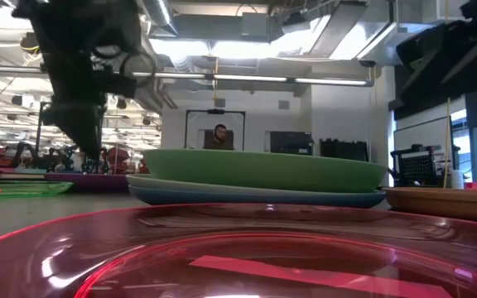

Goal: Stack plastic plates
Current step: Stack the purple plate on top of the light green plate

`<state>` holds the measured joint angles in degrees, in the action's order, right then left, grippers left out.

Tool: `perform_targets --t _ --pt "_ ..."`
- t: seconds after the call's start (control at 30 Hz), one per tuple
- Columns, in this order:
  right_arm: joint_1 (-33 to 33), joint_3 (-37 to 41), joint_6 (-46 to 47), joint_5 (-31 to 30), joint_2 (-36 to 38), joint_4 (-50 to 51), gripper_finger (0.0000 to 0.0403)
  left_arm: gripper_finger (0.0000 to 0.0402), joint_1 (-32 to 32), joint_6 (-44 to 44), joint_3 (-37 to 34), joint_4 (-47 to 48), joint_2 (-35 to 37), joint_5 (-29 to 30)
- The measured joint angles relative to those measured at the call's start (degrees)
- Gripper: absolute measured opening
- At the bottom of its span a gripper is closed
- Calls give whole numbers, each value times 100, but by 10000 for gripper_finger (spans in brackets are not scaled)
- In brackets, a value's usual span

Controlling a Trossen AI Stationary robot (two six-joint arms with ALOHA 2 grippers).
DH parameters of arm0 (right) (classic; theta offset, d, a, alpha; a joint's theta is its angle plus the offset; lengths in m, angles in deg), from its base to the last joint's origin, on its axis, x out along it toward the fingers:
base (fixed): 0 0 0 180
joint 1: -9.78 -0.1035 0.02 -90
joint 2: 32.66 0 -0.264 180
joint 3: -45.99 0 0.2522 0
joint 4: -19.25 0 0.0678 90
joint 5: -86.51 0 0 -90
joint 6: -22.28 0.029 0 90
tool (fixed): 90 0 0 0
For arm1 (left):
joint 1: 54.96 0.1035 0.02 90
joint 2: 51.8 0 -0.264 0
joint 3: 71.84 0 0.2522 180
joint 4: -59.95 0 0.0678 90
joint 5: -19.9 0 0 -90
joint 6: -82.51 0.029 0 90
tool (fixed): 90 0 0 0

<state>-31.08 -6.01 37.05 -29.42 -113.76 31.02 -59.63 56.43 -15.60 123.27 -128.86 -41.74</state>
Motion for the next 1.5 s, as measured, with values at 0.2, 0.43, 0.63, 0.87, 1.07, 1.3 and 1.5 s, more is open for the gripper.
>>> perform_targets --t 0.2,0.43,0.63,0.87,1.07,1.3,1.5 --pt "0 0 -4 -62 0 16 154 114 502 106 -108 -252 -332 -65" --pt "0 0 -4 -66 0 12 154 114 1014 270 -110 -510 -802 -61" --pt "0 0 -5 -162 0 44 154 105 1242 584 -110 -793 -1179 -227" --pt "0 0 -7 -363 0 95 154 21 1232 746 -103 -794 -1318 -136" --pt "0 0 -7 -365 0 90 154 12 966 885 125 -435 -1222 25" --pt "0 0 -7 -499 0 94 154 7 362 1025 1001 47 -1213 81" --pt "0 0 -7 -499 0 103 154 10 -423 1306 1874 201 -1212 85"
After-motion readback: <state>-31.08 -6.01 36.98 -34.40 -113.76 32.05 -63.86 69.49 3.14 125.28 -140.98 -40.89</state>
